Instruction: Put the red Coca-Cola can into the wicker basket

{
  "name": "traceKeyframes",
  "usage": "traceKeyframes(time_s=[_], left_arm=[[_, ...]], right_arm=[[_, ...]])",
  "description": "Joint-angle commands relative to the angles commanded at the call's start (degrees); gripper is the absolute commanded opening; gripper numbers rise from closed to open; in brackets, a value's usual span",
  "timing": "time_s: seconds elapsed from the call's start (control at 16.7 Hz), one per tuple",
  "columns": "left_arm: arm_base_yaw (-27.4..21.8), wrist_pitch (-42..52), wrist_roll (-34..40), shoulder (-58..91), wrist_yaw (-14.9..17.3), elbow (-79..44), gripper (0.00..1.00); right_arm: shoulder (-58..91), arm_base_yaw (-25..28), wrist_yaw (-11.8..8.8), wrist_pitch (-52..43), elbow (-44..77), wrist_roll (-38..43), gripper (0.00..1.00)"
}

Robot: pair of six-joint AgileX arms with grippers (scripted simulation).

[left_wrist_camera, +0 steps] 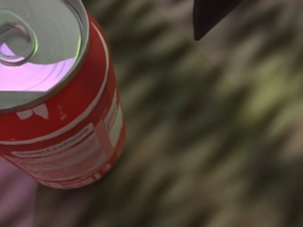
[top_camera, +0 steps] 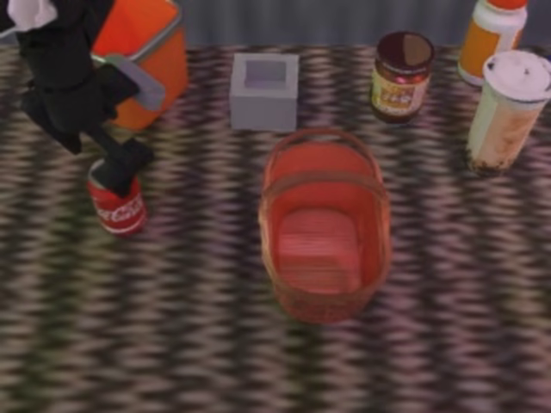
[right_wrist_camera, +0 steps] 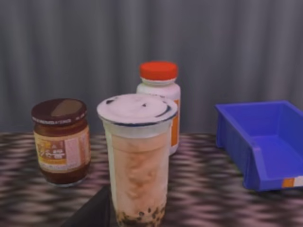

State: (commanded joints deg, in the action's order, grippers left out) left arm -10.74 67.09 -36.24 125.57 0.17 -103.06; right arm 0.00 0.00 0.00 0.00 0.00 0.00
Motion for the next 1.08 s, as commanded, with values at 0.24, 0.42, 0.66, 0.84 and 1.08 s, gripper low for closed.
traceKeyframes(time_s=[0.24, 0.42, 0.66, 0.84, 1.08], left_arm=[[0.0, 0.3, -0.1, 0.4, 0.0, -0.3, 1.00], [0.1, -0.8, -0.2, 0.6, 0.0, 0.6, 1.00], [0.0, -7.1, -0.2, 2.4, 0.0, 4.9, 1.00], [0.0, -9.5, -0.2, 3.2, 0.0, 6.7, 1.00], [0.0, -9.5, -0.2, 3.2, 0.0, 6.7, 0.92]], right_arm=[[0.0, 0.0, 0.0, 0.0, 0.0, 0.0, 1.00], [0.0, 0.0, 0.0, 0.0, 0.0, 0.0, 1.00], [0.0, 0.0, 0.0, 0.0, 0.0, 0.0, 1.00], [0.0, 0.0, 0.0, 0.0, 0.0, 0.0, 1.00], [0.0, 0.0, 0.0, 0.0, 0.0, 0.0, 1.00]])
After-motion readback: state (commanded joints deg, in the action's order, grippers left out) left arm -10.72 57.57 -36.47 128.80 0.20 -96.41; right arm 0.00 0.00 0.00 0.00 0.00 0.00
